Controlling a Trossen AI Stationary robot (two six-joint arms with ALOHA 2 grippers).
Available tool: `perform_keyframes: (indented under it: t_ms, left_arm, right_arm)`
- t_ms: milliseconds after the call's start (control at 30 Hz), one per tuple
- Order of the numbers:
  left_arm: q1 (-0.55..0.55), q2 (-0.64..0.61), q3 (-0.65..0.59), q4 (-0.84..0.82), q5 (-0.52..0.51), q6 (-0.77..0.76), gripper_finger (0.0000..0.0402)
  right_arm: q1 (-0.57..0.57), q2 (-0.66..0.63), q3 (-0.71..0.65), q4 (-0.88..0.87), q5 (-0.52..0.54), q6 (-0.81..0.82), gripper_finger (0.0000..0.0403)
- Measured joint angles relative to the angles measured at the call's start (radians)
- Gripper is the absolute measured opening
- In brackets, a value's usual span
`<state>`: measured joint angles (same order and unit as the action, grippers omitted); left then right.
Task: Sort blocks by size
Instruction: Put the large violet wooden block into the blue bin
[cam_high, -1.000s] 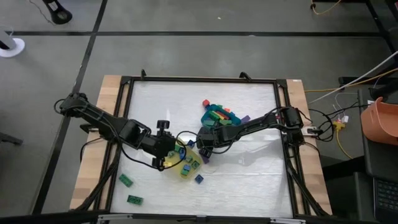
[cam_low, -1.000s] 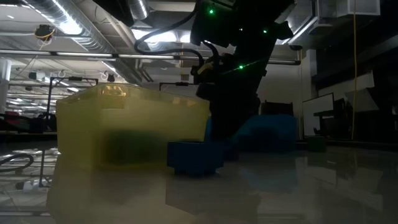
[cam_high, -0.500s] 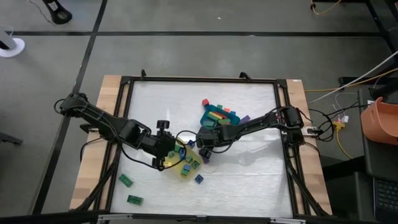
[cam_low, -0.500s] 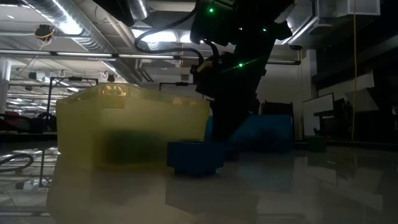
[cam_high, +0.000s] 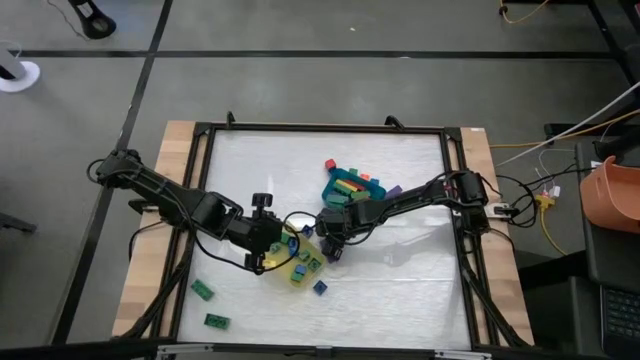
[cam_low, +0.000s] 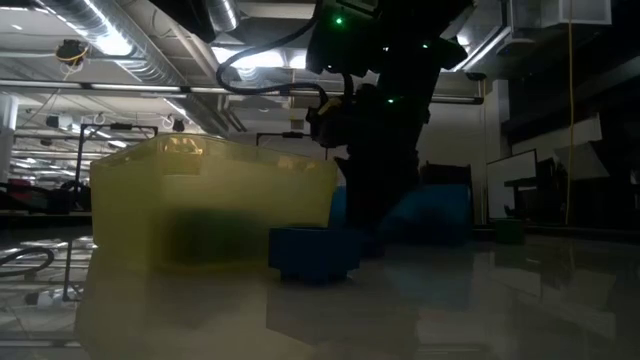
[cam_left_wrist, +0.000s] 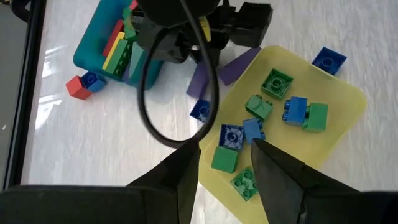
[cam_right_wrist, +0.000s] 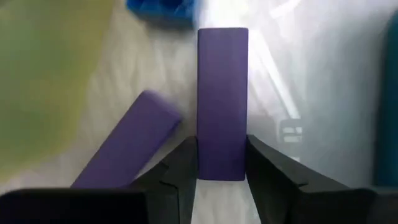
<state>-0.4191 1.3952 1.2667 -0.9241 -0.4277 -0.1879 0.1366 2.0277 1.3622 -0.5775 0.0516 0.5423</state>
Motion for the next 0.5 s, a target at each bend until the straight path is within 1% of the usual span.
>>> perform_keyframes:
  t_ms: [100, 367, 500]
  left_arm:
    - [0.0, 0.0, 0.0, 0.0, 0.0, 0.0, 0.0133]
    - [0.0, 0.0, 0.0, 0.0, 0.001, 0.0, 0.0133]
    - [0.0, 0.0, 0.0, 0.0, 0.001, -0.015, 0.0133]
  right_arm:
    - [0.001, 0.002, -0.003, -0.009, -0.046, 0.0, 0.0142]
    - [0.001, 0.002, -0.001, -0.011, -0.051, -0.009, 0.0197]
    - [0.001, 0.002, -0.001, -0.008, -0.045, -0.009, 0.0214]
